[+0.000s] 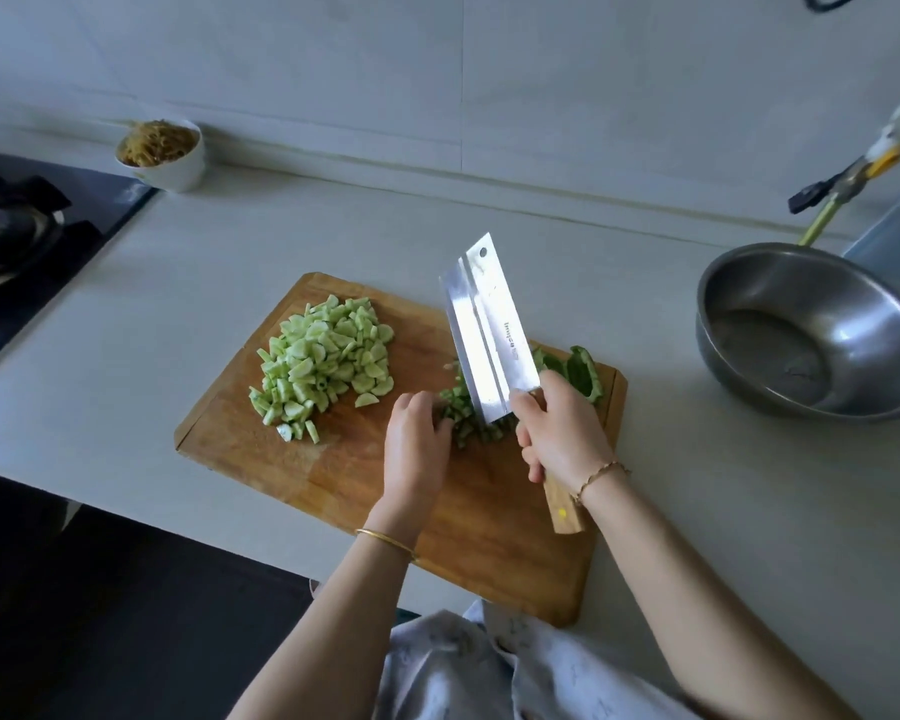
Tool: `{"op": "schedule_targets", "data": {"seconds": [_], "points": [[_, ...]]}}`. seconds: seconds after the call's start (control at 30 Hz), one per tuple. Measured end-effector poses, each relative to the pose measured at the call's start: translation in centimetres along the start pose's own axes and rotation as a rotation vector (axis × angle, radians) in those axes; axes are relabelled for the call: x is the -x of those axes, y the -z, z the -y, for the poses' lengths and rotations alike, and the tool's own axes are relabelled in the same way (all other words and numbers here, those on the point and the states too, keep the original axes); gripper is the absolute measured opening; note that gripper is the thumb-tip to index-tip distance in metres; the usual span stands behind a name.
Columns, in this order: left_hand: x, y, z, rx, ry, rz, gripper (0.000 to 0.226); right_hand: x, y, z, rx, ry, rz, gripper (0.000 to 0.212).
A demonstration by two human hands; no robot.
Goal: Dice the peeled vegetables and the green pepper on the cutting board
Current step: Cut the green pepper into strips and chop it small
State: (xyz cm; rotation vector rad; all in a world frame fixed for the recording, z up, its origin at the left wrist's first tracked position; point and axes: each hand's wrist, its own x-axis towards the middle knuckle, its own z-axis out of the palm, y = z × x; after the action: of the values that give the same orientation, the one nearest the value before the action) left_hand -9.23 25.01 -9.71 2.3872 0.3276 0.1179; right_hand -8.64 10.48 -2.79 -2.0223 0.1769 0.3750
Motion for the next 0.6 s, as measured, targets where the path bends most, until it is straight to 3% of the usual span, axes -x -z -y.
{"op": "schedule_targets", "data": {"seconds": [0.23,0.33,0.47,0.6], "points": [[-0.5,1.7,-0.1,0.022,-0.121,-0.009,0.032,0.3,1.5,-0.3,-0.040,-0.005,-0.030,0.027],[-1.4,1.9,-0.9,0.008,-0.190,-0.034,0.029,0.4,2.3,0.2,-0.111,-0.001,-0.061,0.022],[-2.6,0.8,-3.2,-0.081,-0.293,0.086,0.033,0.5,4.8,1.2,-0.236,0.004,-0.121,0.024],[-4.3,-0.2,-5.2,-0.105,-0.271,0.168,0.042,1.1,7.3,1.3,-0.284,-0.003,-0.138,0.021]]}}
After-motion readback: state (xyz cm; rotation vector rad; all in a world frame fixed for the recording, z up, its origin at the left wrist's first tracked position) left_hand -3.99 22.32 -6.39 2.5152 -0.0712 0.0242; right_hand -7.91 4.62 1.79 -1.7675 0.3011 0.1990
